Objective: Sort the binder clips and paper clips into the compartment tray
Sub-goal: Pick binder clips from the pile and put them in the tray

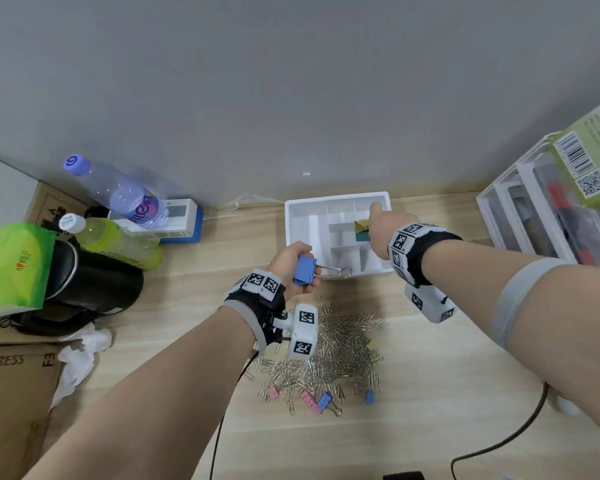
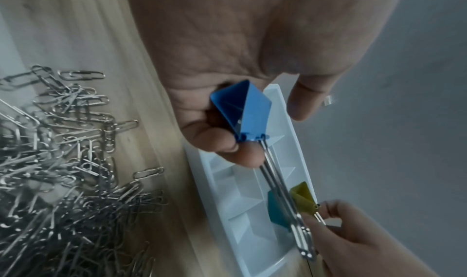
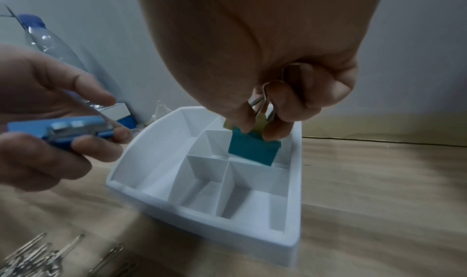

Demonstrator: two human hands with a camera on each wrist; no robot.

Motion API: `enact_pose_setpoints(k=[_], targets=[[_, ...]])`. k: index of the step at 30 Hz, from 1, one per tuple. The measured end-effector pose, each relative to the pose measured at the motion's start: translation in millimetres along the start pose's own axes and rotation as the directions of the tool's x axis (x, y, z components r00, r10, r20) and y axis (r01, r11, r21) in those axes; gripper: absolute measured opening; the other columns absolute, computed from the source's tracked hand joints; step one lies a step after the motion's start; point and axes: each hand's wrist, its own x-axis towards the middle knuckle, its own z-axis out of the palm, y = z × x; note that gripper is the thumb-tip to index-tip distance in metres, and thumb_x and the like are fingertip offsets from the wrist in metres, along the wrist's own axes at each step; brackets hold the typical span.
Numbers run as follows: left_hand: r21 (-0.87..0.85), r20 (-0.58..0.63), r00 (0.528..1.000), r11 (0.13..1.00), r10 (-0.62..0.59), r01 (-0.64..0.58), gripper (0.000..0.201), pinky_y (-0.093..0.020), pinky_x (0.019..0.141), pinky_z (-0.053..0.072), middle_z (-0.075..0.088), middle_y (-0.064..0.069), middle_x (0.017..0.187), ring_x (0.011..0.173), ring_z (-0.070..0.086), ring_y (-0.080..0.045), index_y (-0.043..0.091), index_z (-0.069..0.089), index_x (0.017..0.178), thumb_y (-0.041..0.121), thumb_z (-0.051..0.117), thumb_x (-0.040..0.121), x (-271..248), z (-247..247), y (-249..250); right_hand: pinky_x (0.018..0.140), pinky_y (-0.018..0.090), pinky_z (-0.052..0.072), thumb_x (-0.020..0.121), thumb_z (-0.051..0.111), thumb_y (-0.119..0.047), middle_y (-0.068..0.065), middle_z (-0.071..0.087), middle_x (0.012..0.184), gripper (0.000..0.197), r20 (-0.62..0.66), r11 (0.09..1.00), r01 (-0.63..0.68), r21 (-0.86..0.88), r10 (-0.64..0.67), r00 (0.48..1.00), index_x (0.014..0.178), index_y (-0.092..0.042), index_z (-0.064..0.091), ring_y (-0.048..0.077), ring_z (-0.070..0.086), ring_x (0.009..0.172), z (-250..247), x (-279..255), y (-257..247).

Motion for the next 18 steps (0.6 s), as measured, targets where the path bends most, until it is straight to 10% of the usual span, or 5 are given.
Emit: enact_pose_setpoints(k=[13,18], targets=[[-0.043,0.061,0.996,0.997,-0.059,0.061,0.018,-0.024,0.046,0.036,0.055,-0.009,0.071,0.045,0.050,-0.022,0.008,0.049,0.082,0.020,0.042,0.093,23,6,6,0.049,0.023,0.035,0.086,0.049,-0.011,0.002,0.049,0.069,0.002,0.031,0.996,0.044,-0.084,-0.042,0.999,0.086,-0.012,0.050,0.017,0.046,0.055,-6,22,2],[-0.106,0.076,0.995,0.992,-0.062,0.070,0.018,-0.022,0.042,0.038,0.055,-0.008,0.074,0.047,0.050,-0.019,0.007,0.052,0.083,0.017,0.043,0.095,27,9,9,0.058,0.025,0.039,0.089,0.039,-0.042,0.001,0.053,0.074,0.032,-0.043,0.998,0.036,-0.046,-0.038,0.998,0.087,-0.015,0.055,0.025,0.058,0.072,-5,17,5]])
